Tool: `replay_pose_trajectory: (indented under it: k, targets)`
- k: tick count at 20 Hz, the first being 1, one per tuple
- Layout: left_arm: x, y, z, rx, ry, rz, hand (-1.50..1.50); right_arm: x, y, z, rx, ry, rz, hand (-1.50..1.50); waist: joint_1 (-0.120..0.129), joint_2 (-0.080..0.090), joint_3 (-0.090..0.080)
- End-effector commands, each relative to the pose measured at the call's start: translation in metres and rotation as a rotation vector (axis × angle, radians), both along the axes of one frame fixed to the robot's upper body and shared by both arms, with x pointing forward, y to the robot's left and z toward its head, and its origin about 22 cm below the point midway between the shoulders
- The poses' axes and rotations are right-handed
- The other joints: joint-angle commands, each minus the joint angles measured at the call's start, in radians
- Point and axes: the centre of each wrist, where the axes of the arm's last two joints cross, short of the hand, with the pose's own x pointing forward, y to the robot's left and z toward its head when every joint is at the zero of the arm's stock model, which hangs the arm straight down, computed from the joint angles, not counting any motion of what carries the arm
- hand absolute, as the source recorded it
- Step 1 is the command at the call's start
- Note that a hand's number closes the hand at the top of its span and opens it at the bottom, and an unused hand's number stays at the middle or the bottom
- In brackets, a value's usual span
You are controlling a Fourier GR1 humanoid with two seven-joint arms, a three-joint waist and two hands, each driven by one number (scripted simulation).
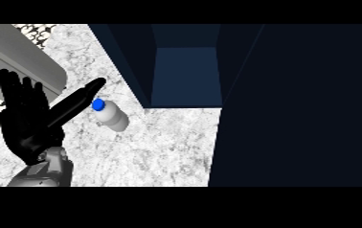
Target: Pick up the bottled water, place it into the cabinet and close the cabinet
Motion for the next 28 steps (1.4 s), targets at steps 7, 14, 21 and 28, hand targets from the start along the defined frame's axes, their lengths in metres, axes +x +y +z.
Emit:
replay_pose_trajectory:
  k: [7,14,21,28]
  targets:
    - [-0.009,0.001,-0.077,-0.023,0.069,-0.008,-1.50,-0.036,-0.009,0.023,0.033,-0.057,-0.005,-1.50,-0.005,-0.002,0.000]
    - [0.010,0.019,-0.117,-0.039,0.054,0.004,-1.50,-0.028,-0.006,0.037,-0.009,-0.072,0.009,-1.50,0.000,0.001,-0.001]
    - [-0.007,0.019,-0.173,-0.038,0.107,0.011,-1.50,-0.023,-0.006,0.035,0.006,-0.057,-0.002,-1.50,0.001,0.001,0.000]
    - [-0.012,0.022,-0.213,-0.071,0.111,0.037,-1.50,-0.032,-0.004,0.037,0.017,-0.054,0.004,-1.50,-0.007,0.000,-0.001]
